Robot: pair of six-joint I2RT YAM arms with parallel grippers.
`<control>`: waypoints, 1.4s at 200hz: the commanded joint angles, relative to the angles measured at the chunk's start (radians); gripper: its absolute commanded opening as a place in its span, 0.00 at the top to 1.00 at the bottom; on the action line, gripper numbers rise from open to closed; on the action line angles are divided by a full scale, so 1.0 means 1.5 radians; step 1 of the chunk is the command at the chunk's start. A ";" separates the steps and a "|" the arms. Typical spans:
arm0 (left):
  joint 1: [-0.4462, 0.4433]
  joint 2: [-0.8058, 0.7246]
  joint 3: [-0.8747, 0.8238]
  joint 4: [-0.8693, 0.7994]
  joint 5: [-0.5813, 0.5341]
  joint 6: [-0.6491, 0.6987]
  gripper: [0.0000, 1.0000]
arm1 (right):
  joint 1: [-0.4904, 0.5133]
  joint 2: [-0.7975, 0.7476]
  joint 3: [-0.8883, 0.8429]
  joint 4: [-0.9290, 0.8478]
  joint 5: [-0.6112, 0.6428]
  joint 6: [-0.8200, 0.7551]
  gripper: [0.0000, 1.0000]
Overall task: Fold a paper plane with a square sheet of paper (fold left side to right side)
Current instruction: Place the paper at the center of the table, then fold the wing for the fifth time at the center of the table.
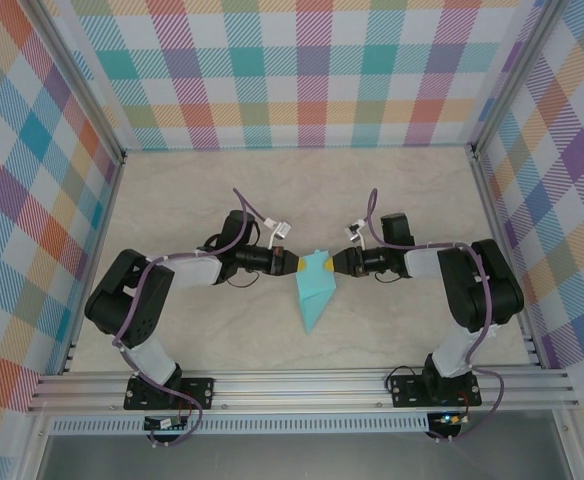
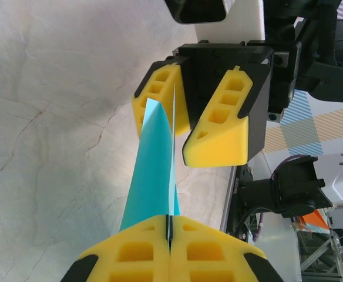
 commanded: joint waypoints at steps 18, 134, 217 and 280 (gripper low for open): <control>0.000 0.018 0.018 -0.011 0.017 0.021 1.00 | 0.004 0.003 0.002 0.020 -0.041 -0.022 0.79; -0.046 -0.160 -0.024 -0.212 -0.404 0.015 0.19 | 0.039 -0.027 0.044 -0.176 0.173 0.043 0.92; -0.387 -0.161 0.050 -0.442 -0.686 0.046 0.22 | 0.039 0.001 0.108 -0.277 0.250 0.149 0.91; -0.457 0.041 0.221 -0.565 -0.850 0.033 0.24 | 0.039 0.023 0.133 -0.309 0.250 0.155 0.91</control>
